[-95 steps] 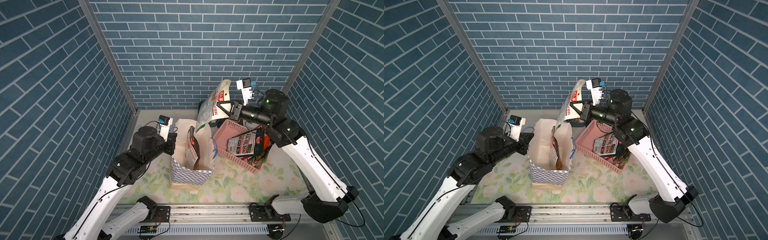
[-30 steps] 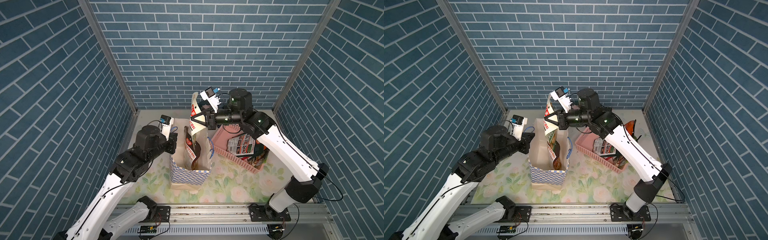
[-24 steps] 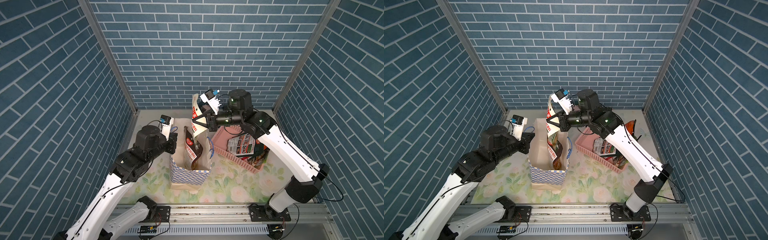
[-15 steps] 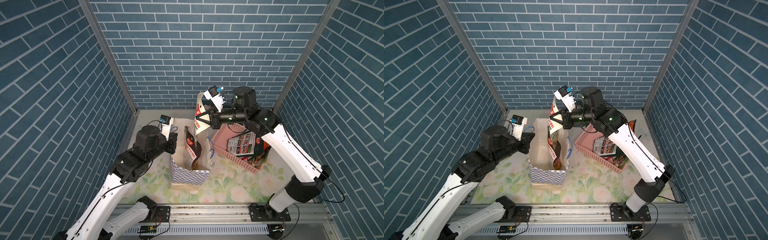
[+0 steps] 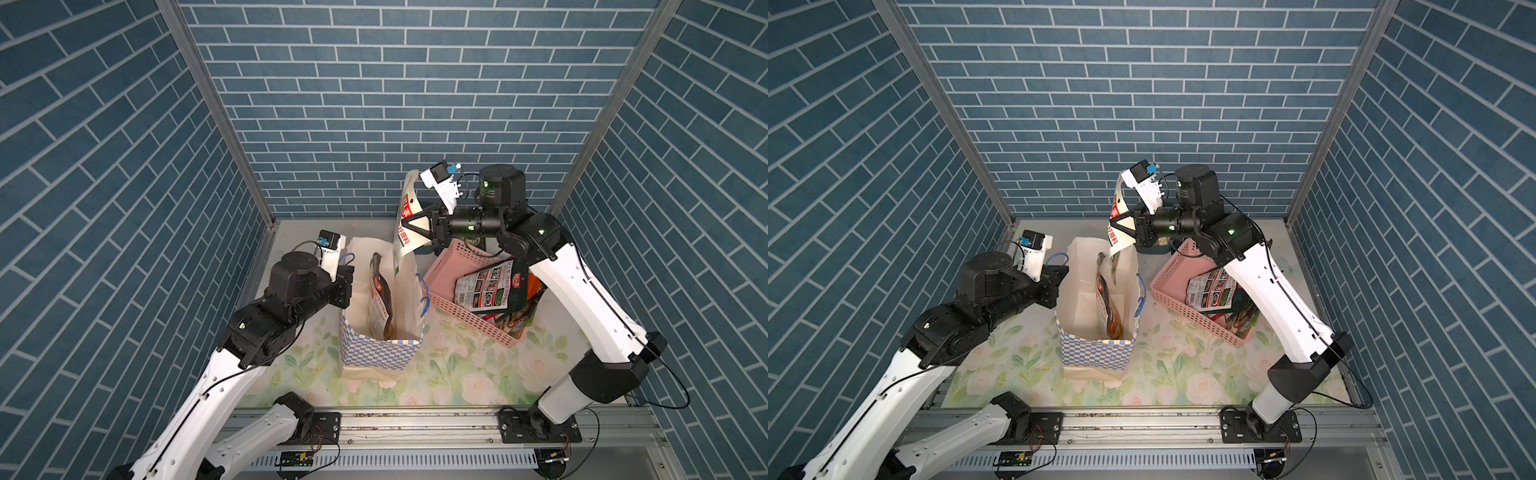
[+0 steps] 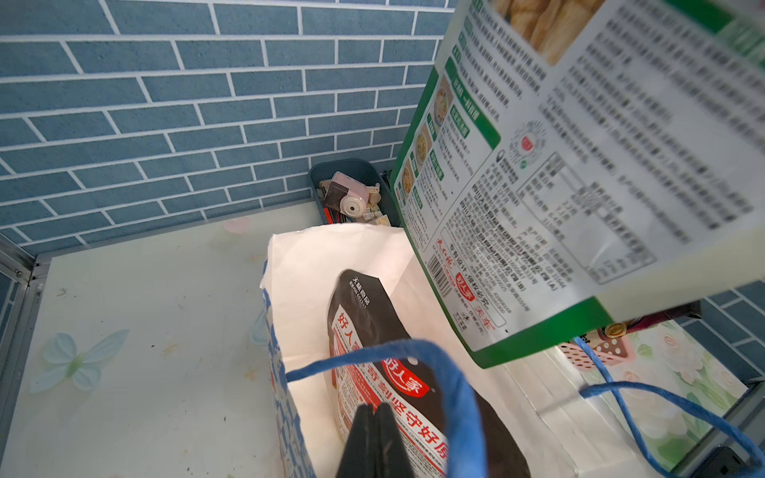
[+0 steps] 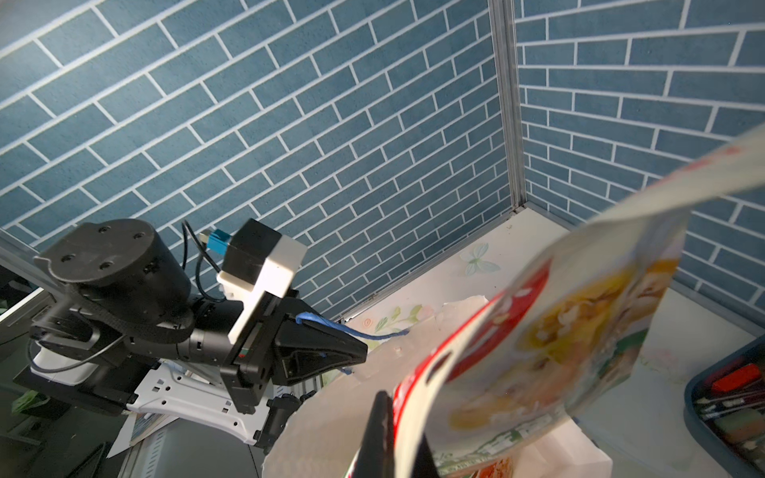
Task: Place the condiment packets inside the bag
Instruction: Place the condiment packet in the paper bag.
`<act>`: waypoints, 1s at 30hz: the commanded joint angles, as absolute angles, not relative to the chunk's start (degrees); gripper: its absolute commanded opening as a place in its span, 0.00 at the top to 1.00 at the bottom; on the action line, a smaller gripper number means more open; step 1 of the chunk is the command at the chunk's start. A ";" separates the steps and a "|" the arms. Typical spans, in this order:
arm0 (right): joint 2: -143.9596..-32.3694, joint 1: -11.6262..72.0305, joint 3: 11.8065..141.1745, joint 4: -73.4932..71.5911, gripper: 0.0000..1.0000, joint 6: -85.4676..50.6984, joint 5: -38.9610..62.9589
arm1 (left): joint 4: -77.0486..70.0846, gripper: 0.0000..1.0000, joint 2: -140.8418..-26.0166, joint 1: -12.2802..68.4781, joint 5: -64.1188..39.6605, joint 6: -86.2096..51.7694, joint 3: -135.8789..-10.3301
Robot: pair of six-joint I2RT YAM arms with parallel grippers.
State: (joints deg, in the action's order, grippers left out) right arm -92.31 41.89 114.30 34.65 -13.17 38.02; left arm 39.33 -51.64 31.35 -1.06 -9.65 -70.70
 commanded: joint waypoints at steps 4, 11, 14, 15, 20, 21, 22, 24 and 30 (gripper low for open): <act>-90.66 41.84 106.36 30.26 1.00 -11.44 42.47 | 38.83 1.00 -51.02 30.99 -0.27 -9.91 -71.37; -89.78 40.75 99.95 24.29 1.00 -13.63 43.82 | 39.06 1.00 -51.23 31.02 -0.26 -9.85 -71.71; -88.97 40.65 100.32 24.03 1.00 -14.41 44.70 | 39.05 1.00 -51.43 30.98 -0.09 -9.83 -71.81; -88.38 40.69 100.32 23.93 1.00 -14.61 45.07 | 38.98 1.00 -51.57 30.91 -0.08 -9.84 -71.81; -84.76 40.78 98.49 23.78 1.00 -16.36 47.31 | 38.43 1.00 -51.82 30.98 -0.52 -10.10 -71.65; -84.07 40.78 97.52 24.12 1.00 -16.50 47.37 | 38.33 1.00 -51.84 31.01 -0.53 -10.17 -71.63; -83.43 40.78 96.35 24.54 1.00 -16.47 47.38 | 38.32 1.00 -51.91 30.97 -0.53 -10.16 -71.68; -82.06 40.77 94.26 25.79 1.00 -15.79 46.91 | 38.39 1.00 -52.07 31.01 -0.53 -10.11 -71.78; -79.60 40.76 90.82 27.76 1.00 -13.48 46.86 | 38.58 1.00 -52.51 30.96 -0.59 -10.08 -72.40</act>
